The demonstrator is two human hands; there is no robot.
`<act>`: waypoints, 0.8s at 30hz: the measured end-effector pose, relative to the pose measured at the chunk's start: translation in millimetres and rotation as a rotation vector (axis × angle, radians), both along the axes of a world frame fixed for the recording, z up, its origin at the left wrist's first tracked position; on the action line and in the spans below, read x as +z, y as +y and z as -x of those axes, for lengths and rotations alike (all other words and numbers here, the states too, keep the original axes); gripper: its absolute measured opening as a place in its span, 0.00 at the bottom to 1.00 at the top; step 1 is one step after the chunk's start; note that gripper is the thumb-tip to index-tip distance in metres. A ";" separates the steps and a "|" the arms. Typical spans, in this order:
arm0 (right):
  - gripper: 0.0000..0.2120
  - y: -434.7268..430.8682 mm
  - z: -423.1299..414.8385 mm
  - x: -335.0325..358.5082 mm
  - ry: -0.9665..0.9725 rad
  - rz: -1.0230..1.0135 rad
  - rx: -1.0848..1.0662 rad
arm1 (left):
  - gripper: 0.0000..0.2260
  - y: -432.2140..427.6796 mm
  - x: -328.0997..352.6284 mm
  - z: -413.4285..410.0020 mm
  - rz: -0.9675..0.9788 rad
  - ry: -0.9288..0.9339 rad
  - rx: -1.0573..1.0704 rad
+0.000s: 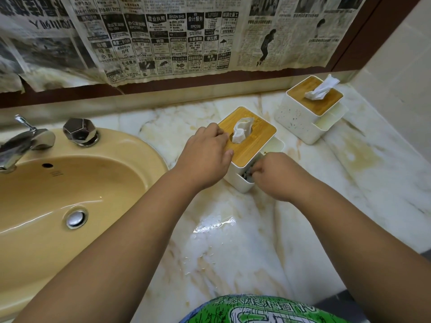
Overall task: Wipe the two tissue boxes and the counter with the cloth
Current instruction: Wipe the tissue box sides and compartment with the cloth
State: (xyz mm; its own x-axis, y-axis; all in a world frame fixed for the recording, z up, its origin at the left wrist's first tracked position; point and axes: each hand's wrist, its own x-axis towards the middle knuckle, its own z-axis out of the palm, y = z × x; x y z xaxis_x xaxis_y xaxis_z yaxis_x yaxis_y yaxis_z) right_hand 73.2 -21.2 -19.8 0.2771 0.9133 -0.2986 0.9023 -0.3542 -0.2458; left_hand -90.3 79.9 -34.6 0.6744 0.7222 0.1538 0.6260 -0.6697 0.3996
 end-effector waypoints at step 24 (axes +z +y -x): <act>0.12 6.9 5.5 -18.1 0.133 -0.192 -0.304 | 0.24 -1.5 5.8 -5.1 0.054 0.011 0.019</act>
